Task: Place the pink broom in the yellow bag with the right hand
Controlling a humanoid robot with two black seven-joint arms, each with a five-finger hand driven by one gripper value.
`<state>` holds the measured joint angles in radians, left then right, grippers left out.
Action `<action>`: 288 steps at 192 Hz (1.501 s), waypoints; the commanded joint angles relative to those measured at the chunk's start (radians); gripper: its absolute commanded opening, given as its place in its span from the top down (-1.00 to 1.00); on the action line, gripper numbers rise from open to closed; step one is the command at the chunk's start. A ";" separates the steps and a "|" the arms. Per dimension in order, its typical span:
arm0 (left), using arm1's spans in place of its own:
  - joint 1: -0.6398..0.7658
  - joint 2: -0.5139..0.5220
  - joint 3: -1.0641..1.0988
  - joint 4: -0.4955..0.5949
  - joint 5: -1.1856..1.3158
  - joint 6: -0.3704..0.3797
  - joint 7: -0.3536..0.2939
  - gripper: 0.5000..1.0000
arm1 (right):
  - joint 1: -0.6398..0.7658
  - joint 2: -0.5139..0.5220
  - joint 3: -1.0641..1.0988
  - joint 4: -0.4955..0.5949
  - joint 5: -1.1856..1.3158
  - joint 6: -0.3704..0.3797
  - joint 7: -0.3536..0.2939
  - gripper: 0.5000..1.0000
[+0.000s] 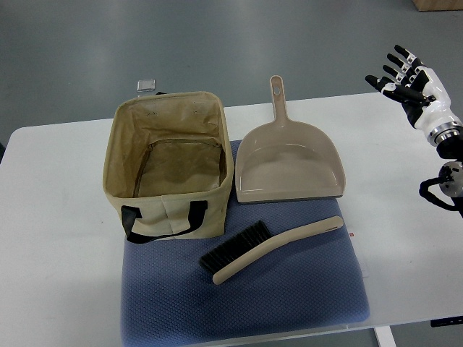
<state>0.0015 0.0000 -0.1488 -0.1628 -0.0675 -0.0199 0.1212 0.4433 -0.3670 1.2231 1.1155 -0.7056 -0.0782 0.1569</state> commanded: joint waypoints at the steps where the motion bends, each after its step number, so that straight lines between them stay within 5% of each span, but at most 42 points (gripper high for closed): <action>1: 0.000 0.000 -0.002 -0.003 0.000 0.000 0.000 -1.00 | 0.000 -0.001 0.001 0.000 0.000 0.000 0.000 -0.72; 288: 0.000 0.000 0.000 -0.001 0.000 0.000 0.000 -1.00 | -0.001 0.002 0.007 0.009 0.000 0.003 -0.007 -0.72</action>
<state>0.0015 0.0000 -0.1488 -0.1642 -0.0675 -0.0199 0.1212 0.4421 -0.3674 1.2347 1.1228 -0.7043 -0.0780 0.1503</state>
